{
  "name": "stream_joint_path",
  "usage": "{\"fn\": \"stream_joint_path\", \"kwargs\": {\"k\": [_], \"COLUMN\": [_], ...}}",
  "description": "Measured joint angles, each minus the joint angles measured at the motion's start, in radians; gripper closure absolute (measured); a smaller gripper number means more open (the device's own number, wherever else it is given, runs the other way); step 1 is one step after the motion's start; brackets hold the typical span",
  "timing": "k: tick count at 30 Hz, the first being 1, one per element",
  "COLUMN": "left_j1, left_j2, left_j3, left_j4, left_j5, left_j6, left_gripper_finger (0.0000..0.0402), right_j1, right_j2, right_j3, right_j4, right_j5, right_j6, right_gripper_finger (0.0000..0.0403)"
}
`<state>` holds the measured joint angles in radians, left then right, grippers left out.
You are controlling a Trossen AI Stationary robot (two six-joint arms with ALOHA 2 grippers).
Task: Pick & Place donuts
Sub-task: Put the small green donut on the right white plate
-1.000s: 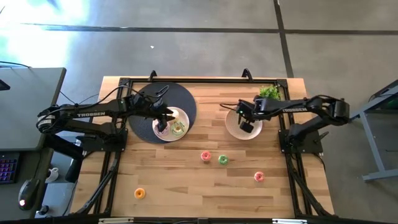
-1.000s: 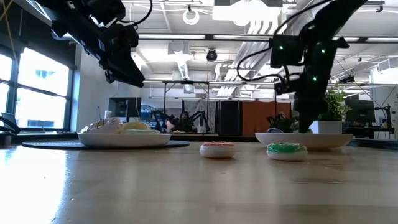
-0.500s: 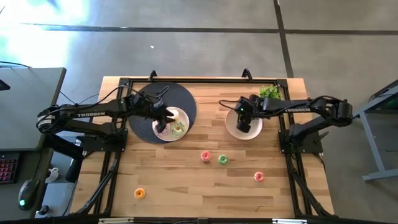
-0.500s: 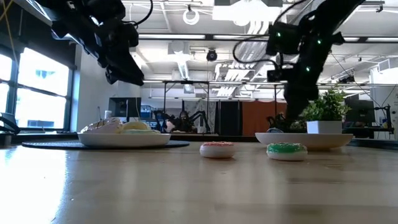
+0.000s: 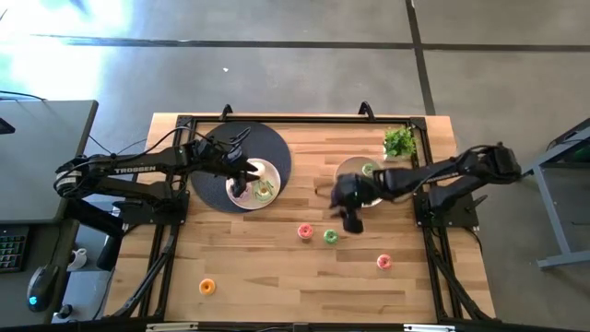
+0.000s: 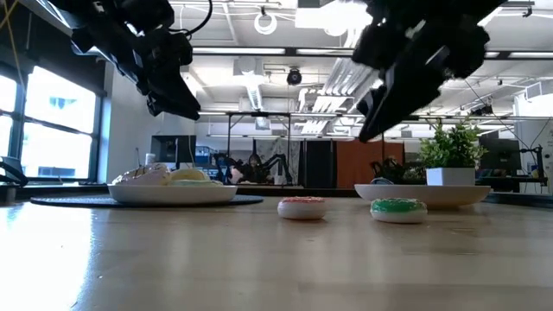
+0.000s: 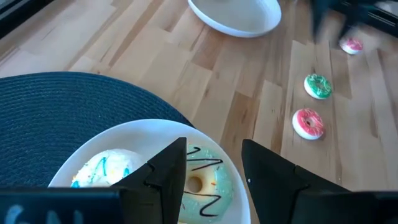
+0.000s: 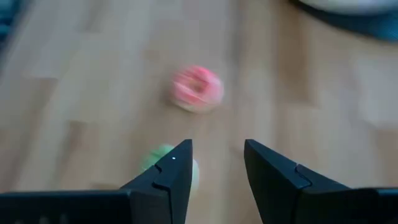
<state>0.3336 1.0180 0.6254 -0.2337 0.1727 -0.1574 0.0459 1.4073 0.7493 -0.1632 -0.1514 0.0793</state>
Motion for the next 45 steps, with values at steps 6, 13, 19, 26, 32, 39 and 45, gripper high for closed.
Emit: {"fn": "stream_joint_path", "kwargs": {"k": [6,13,19,26,32,39,45], "left_j1": [0.000,0.000,0.000,0.000,0.000,0.000,0.000], "left_j2": [0.000,0.000,0.000,0.000,0.000,0.000,0.000], "left_j3": [0.000,0.000,0.000,0.000,0.000,0.000,0.000], "left_j4": [0.000,0.000,0.000,0.000,0.000,0.002,0.002], "left_j5": [-0.008,-0.008,-0.009,-0.011,-0.011,-0.010,-0.010], "left_j6": [-0.003,-0.007,-0.008,-0.015,-0.015,-0.015,-0.015], "left_gripper_finger": [0.0247,0.0247,0.0247,0.0247,0.0247,0.0247,0.0247], "right_j1": [0.135,0.188,0.193,0.192,0.167,0.104,0.015], "right_j2": [0.077,0.162,0.204,0.230,0.204,0.075,-0.102], "right_j3": [0.000,0.000,0.000,0.000,0.001,0.002,0.003], "right_j4": [0.080,0.048,0.046,0.048,0.050,-0.014,-0.269], "right_j5": [0.113,0.154,0.176,0.181,0.199,0.216,0.489], "right_j6": [-0.005,0.083,0.127,0.151,0.220,0.209,0.157], "right_gripper_finger": [0.0261,0.0261,0.0261,0.0275,0.0342,0.0385,0.0397]}}
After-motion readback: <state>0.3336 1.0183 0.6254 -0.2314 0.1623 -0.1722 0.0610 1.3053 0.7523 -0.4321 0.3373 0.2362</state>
